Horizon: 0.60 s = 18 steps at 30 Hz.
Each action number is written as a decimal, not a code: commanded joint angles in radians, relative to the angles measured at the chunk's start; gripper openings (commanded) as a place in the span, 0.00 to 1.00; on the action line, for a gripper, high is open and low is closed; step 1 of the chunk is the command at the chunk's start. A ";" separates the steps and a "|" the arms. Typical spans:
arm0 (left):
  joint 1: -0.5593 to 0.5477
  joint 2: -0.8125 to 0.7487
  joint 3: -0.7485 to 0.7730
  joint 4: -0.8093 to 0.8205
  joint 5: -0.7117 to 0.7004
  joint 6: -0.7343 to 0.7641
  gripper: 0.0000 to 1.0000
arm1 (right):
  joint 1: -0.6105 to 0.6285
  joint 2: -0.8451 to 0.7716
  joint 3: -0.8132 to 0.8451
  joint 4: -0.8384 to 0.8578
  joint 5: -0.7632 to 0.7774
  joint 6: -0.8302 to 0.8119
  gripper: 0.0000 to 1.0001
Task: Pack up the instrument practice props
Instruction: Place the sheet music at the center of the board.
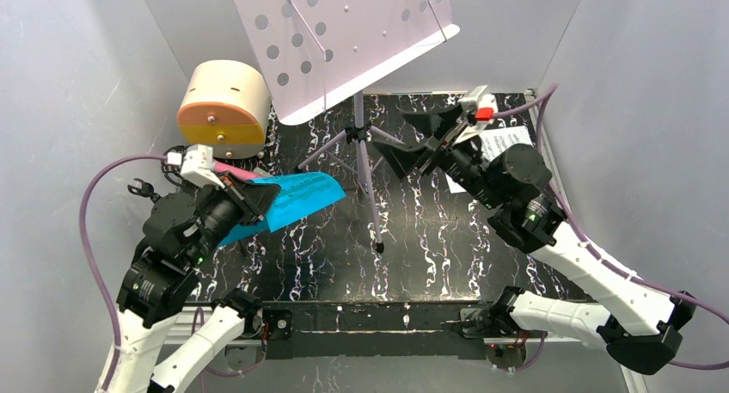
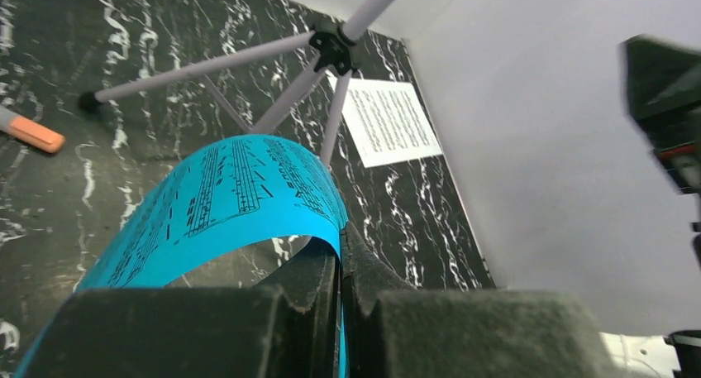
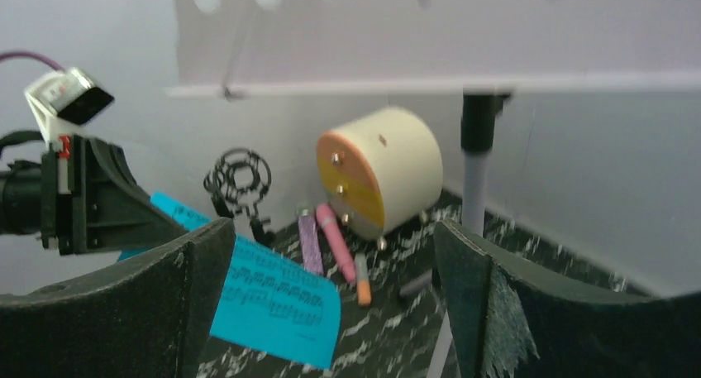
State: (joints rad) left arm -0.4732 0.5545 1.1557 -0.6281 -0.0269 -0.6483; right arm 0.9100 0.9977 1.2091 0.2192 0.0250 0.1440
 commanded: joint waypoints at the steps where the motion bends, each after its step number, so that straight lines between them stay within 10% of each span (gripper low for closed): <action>1: 0.004 0.044 -0.037 0.082 0.140 -0.039 0.00 | -0.003 -0.027 -0.119 -0.141 0.092 0.197 0.99; 18: 0.004 0.099 -0.136 0.207 0.350 -0.112 0.00 | -0.143 0.033 -0.512 0.068 -0.275 0.894 0.99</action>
State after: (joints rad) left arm -0.4732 0.6563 1.0348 -0.4606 0.2642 -0.7380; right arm 0.8139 1.0168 0.7860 0.0856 -0.0818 0.7948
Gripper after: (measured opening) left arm 0.007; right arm 0.985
